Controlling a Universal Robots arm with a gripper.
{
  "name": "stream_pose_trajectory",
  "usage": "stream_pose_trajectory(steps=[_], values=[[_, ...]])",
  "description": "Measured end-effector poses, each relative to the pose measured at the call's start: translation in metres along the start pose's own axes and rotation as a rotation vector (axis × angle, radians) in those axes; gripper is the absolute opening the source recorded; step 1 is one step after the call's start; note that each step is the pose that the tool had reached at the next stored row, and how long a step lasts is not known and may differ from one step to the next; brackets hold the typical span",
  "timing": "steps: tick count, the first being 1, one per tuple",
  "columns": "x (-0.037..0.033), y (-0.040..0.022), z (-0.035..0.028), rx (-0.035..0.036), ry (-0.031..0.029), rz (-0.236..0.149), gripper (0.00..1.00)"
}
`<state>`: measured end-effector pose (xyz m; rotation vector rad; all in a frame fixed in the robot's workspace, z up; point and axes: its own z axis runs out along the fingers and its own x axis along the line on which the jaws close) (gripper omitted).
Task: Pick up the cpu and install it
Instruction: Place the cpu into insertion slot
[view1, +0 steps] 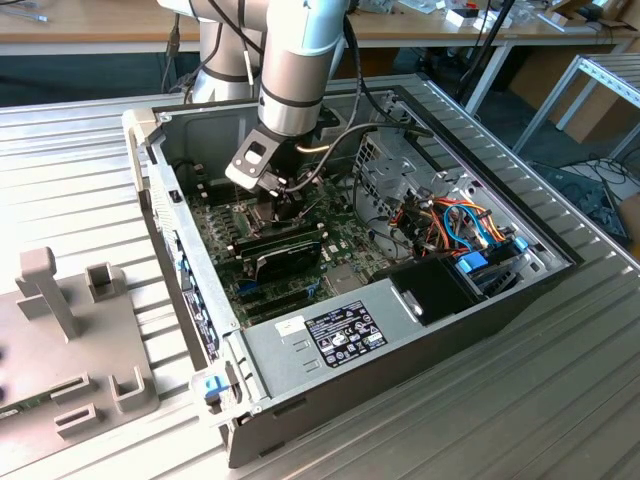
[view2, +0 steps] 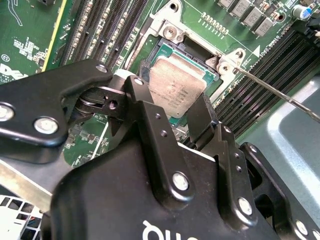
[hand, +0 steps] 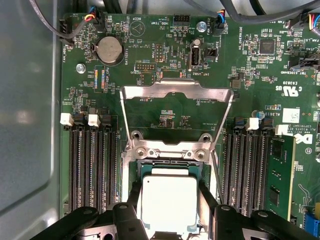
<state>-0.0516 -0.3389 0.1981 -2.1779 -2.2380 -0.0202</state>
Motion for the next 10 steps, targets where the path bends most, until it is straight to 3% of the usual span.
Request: stream_pose_trajectory(steps=[10], values=[[0.0001,0.0000,-0.0032,-0.0003,-0.0005,0.000,0.54]])
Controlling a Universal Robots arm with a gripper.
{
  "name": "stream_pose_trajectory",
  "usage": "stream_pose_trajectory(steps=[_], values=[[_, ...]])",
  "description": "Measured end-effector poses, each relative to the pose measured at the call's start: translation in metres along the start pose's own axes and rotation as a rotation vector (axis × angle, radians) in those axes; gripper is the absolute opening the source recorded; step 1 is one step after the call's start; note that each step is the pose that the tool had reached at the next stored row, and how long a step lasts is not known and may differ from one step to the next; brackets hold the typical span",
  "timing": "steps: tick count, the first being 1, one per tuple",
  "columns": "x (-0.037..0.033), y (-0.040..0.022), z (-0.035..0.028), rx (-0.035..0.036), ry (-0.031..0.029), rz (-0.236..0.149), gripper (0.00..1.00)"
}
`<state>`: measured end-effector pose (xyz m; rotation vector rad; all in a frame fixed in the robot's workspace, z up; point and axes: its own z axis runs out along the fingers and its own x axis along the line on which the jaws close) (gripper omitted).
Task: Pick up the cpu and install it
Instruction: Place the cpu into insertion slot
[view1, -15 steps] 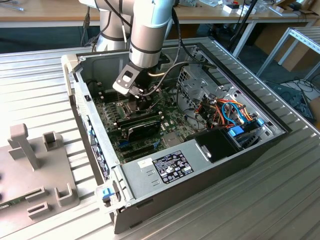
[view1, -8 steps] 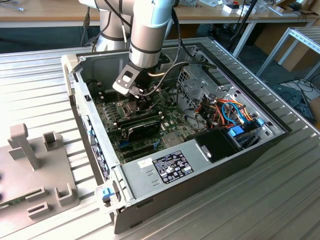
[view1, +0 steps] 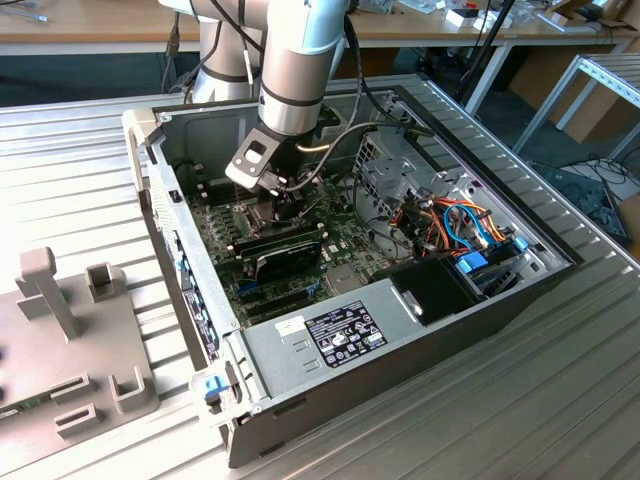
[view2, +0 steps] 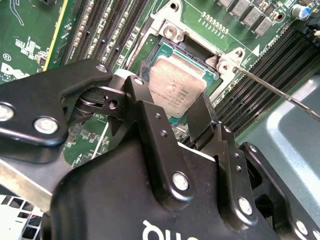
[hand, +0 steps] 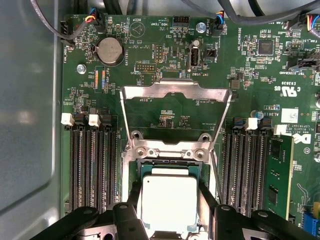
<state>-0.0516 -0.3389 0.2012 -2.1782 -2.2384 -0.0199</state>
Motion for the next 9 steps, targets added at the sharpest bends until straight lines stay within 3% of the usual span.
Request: stream_pose_trajectory(steps=[9], values=[[0.0000,0.0000,0.0000,-0.0002,-0.0001,0.013,0.54]])
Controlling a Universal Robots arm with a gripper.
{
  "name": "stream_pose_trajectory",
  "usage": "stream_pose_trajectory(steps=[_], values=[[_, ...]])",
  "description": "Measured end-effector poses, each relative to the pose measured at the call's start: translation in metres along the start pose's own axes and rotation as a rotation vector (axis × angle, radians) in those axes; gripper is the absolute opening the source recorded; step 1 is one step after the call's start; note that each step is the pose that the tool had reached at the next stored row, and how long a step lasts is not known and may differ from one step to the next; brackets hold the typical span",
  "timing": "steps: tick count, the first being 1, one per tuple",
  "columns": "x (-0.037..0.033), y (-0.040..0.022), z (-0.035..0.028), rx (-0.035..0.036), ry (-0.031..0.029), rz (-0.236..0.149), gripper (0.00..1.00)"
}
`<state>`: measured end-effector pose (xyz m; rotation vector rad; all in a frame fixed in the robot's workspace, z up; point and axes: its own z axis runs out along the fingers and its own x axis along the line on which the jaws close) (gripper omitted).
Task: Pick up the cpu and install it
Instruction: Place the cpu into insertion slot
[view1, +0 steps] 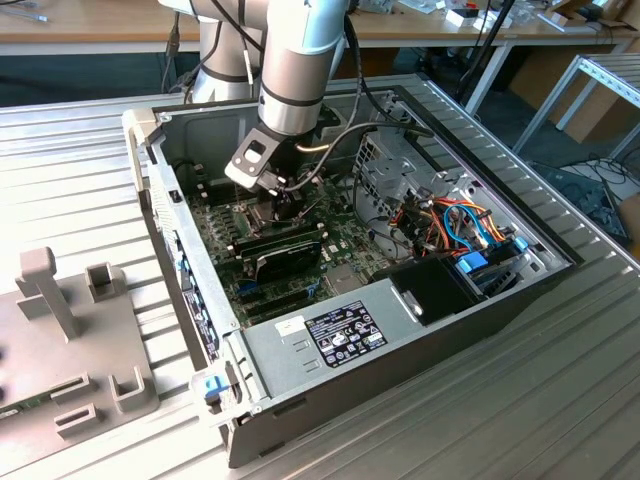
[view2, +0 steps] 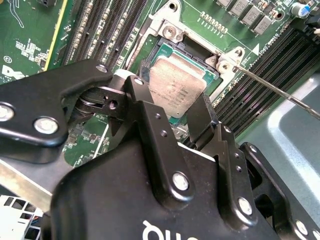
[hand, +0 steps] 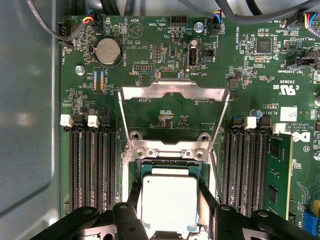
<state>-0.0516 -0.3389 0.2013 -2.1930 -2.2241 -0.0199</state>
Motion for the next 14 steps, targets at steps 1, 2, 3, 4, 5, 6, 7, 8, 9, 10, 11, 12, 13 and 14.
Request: stream_pose_trajectory(steps=[1,2,3,4,5,6,7,8,9,10,11,12,13,14], values=[[0.0000,0.0000,0.0000,0.0000,0.0000,0.000,0.54],[-0.0001,0.0000,0.0001,0.0002,-0.0001,0.000,0.54],[-0.0001,0.0000,0.0001,0.0001,-0.0002,0.000,0.54],[0.0000,0.0000,0.0003,0.0001,-0.0001,0.000,0.54],[0.0000,0.0000,0.0004,0.0000,0.0000,0.000,0.54],[0.0000,0.0000,0.0005,0.0000,-0.0001,0.000,0.54],[0.0000,0.0000,0.0005,0.0000,0.0000,0.000,0.54],[0.0000,0.0000,0.0005,0.0001,-0.0001,0.000,0.54],[0.0000,0.0000,0.0006,0.0001,-0.0001,0.000,0.54],[0.0000,0.0001,0.0006,0.0001,-0.0001,0.000,0.54],[0.0000,0.0001,0.0006,0.0001,-0.0001,0.000,0.54],[0.0000,0.0001,0.0007,0.0000,-0.0001,0.000,0.54],[0.0000,0.0001,0.0007,0.0000,-0.0001,0.000,0.54],[0.0000,0.0002,0.0008,0.0001,0.0000,0.000,0.54]])
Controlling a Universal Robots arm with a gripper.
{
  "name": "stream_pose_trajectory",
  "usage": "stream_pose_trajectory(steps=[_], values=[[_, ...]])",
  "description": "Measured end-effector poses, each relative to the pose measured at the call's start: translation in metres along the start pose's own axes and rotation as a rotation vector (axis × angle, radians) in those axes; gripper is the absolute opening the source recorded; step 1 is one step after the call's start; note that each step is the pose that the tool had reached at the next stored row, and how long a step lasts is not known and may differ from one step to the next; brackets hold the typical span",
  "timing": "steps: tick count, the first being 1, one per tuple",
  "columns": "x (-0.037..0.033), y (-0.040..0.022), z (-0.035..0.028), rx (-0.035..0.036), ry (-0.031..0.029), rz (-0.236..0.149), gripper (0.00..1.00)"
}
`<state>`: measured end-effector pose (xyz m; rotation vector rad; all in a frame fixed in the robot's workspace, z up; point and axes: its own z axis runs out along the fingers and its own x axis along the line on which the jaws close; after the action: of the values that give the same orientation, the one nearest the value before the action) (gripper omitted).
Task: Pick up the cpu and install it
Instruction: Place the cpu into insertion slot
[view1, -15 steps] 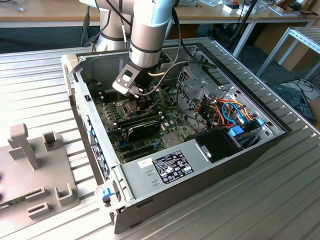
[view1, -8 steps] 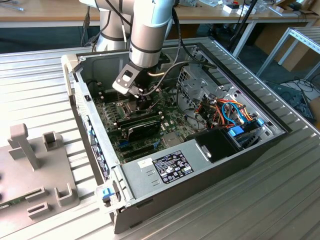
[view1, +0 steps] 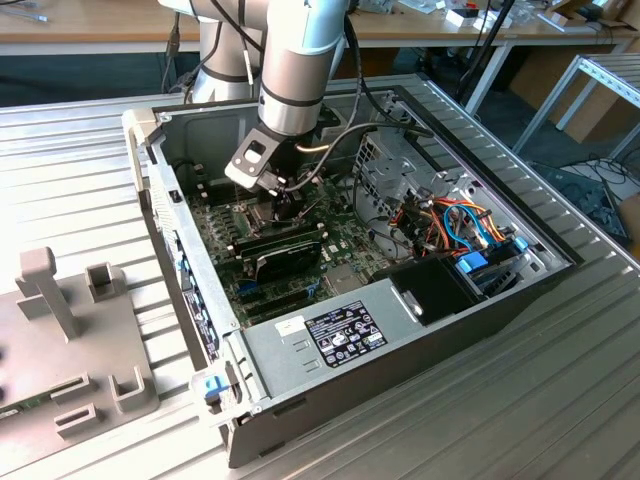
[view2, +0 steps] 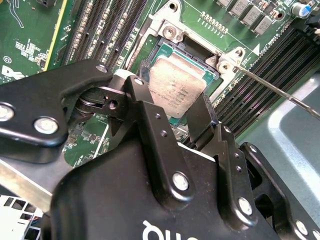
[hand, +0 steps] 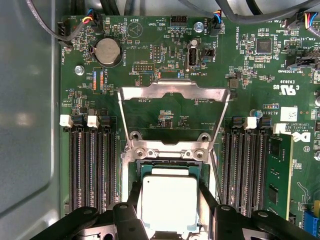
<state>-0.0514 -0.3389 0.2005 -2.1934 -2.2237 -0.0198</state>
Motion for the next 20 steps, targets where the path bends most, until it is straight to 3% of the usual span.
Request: stream_pose_trajectory(steps=[13,16,20], values=[[-0.0001,0.0000,0.0035,0.0000,-0.0001,0.000,0.54],[0.0003,0.0003,0.0017,-0.0015,0.0021,0.000,0.54],[0.0001,0.0000,-0.0008,-0.0002,0.0003,0.000,0.54]])
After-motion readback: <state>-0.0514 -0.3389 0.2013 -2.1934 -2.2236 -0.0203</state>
